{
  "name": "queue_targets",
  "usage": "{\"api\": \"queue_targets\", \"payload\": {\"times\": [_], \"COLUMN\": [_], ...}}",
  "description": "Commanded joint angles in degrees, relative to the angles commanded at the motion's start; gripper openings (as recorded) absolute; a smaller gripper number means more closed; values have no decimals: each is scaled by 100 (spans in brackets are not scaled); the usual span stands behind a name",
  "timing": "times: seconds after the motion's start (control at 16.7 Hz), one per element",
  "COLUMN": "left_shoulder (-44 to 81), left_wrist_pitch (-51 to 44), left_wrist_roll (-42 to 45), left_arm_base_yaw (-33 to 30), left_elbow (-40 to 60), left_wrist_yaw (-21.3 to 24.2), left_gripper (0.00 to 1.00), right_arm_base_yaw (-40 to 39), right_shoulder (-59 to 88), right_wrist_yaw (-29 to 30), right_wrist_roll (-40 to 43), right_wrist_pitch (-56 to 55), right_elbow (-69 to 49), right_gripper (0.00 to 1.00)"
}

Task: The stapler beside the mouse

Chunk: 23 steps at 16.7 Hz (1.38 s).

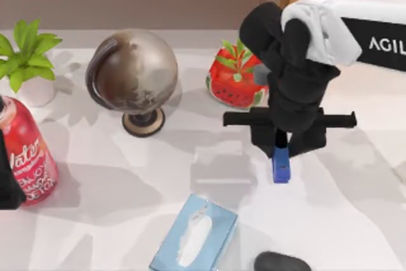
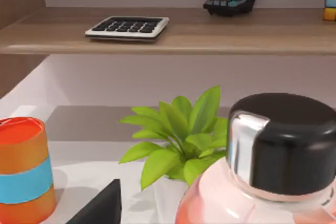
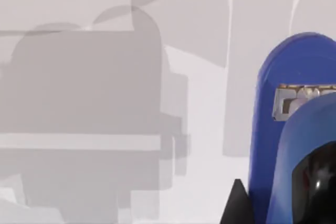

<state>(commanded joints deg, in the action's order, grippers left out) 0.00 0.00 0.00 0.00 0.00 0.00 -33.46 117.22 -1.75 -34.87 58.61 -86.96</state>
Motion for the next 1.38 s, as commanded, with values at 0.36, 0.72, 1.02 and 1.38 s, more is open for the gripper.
{"api": "queue_targets", "payload": {"times": [0.36,0.72,1.02,1.38], "left_shoulder": [0,0,0,0], "left_wrist_pitch": [0,0,0,0], "left_wrist_roll": [0,0,0,0], "left_arm_base_yaw": [0,0,0,0], "left_elbow": [0,0,0,0], "left_wrist_yaw": [0,0,0,0], "left_gripper": [100,100,100,100], "right_arm_base_yaw": [9,5,-20,-48], "right_shoulder": [89,163,116,95], "right_wrist_yaw": [-45,-216,-254,-68], "right_wrist_roll": [-97,-134,-102,-17], "right_wrist_pitch": [204,404,208,-435], "right_elbow": [81,211,210,220], "right_gripper": [0,0,0,0]}}
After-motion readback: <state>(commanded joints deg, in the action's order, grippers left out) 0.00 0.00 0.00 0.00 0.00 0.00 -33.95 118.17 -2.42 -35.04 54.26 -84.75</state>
